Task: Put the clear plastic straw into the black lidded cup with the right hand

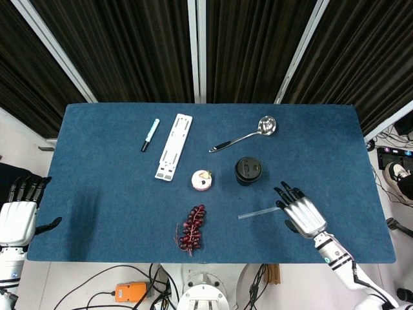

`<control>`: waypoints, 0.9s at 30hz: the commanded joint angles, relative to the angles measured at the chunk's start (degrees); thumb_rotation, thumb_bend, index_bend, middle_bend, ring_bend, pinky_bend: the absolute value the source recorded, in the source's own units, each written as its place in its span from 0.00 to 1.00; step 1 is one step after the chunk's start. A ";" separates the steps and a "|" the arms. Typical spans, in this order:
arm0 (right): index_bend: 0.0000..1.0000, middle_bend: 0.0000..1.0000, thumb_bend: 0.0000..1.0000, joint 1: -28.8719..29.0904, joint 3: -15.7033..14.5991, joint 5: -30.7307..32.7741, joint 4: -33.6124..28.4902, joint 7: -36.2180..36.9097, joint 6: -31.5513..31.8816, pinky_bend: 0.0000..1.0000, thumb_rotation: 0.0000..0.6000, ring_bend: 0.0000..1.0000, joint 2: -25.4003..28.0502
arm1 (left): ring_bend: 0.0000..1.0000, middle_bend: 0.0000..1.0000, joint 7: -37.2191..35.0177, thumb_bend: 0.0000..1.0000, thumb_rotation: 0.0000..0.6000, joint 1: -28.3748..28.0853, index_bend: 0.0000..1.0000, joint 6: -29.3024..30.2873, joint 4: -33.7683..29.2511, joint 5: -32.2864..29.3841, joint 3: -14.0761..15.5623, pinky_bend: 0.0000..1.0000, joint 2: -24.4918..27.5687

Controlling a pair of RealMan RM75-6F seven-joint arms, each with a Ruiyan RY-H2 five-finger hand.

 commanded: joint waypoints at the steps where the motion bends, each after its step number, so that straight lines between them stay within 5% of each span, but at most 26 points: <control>1: 0.48 0.21 0.45 2.18 0.51 0.79 2.71 -5.44 -2.05 0.29 1.00 0.10 -4.64 | 0.07 0.14 -0.28 0.04 1.00 0.07 0.13 0.00 0.36 -0.10 0.00 0.01 -0.15; 13: 0.53 0.22 0.51 5.81 0.85 2.76 7.37 -10.71 -4.68 0.29 1.00 0.11 -12.13 | 0.07 0.14 -1.89 0.04 1.00 0.39 0.13 0.24 2.16 -0.46 -0.15 0.01 -0.62; 27: 0.58 0.24 0.53 7.14 0.09 5.17 9.40 -12.22 -4.85 0.29 1.00 0.12 -14.89 | 0.07 0.14 -3.14 0.04 1.00 0.56 0.13 0.08 3.76 -0.65 -0.14 0.01 -1.11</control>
